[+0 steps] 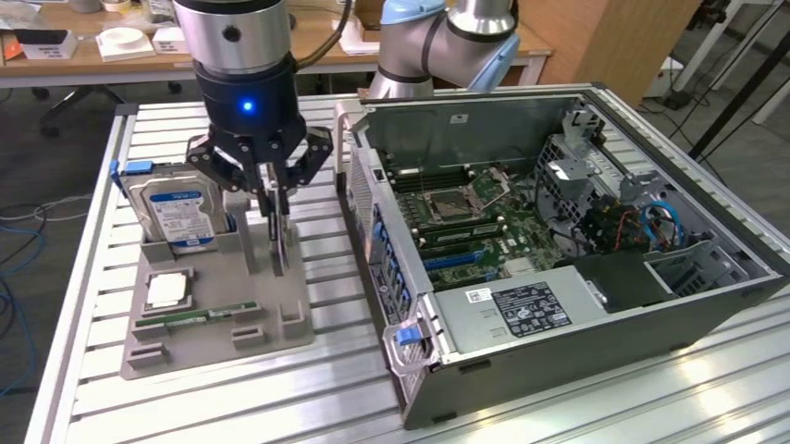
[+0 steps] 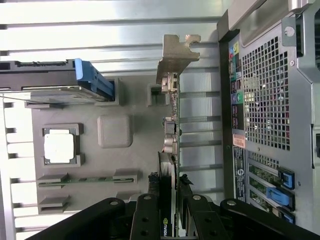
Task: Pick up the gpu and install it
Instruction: 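Pick up the gpu and move the gpu toward the slot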
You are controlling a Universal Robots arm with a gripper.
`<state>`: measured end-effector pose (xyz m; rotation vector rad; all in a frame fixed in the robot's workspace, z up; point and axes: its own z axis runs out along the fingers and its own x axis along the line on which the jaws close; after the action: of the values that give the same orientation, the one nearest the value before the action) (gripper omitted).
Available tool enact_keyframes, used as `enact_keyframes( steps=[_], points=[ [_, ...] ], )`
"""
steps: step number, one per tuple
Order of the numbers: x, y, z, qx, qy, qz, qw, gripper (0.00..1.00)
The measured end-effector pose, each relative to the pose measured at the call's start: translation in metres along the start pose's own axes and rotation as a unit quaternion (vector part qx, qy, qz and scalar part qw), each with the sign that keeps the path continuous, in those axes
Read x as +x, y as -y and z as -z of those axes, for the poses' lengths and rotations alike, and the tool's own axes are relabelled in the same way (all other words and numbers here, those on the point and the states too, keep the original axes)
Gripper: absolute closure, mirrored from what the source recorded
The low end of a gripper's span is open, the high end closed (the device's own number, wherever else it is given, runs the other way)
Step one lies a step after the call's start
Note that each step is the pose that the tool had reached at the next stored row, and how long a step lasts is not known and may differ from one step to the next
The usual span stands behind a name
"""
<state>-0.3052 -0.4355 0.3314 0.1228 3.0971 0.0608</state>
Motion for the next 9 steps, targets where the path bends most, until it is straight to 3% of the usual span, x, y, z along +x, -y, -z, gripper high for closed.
enact_keyframes(
  steps=[9],
  points=[
    [0.000,-0.0005,0.0121,0.0000,0.0000,0.000,1.0000,0.74]
  ],
)
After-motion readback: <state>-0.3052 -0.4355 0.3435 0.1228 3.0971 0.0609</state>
